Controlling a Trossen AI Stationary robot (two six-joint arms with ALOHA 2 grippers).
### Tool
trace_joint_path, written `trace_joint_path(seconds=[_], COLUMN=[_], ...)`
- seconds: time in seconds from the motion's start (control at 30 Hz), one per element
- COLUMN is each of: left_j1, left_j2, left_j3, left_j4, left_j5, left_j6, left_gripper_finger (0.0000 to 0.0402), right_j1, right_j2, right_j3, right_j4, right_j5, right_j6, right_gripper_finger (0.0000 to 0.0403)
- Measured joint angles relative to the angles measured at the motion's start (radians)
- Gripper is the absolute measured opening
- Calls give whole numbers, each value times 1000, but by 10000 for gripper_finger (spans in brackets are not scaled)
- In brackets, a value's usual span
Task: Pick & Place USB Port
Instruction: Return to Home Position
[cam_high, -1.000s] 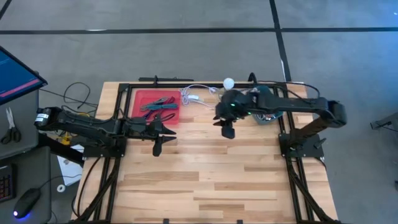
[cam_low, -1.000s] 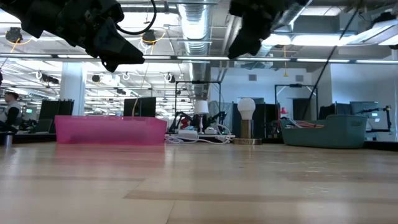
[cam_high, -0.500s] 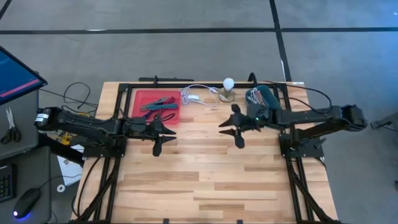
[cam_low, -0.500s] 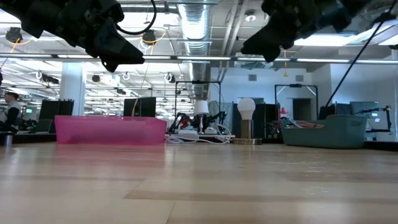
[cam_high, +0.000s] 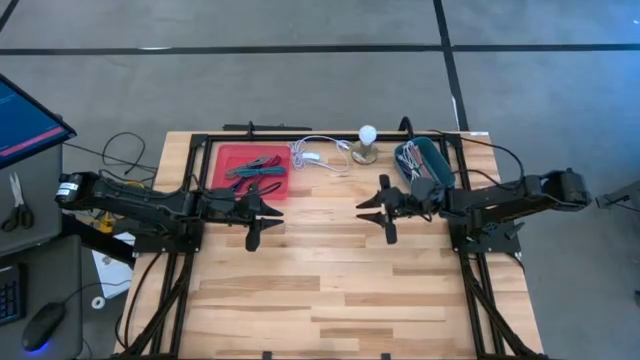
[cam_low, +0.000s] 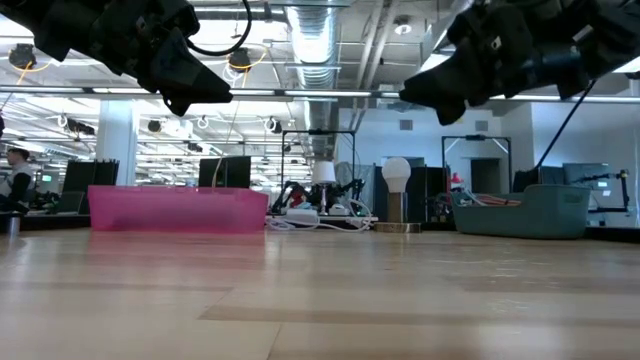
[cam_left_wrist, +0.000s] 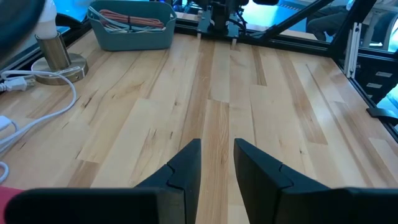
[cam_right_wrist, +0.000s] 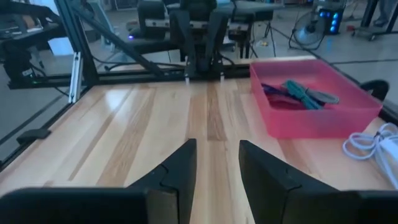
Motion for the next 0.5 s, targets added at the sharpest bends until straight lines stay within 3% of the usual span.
trace_joint_path(seconds=[0.5], left_j1=[0], left_j2=[0], left_j3=[0], left_j4=[0], left_j5=[0], left_j6=[0], left_gripper_finger=[95], right_j1=[-36], right_j2=[2], right_j3=[0], right_j4=[4], right_j5=[0], right_j6=[-5], right_gripper_finger=[113])
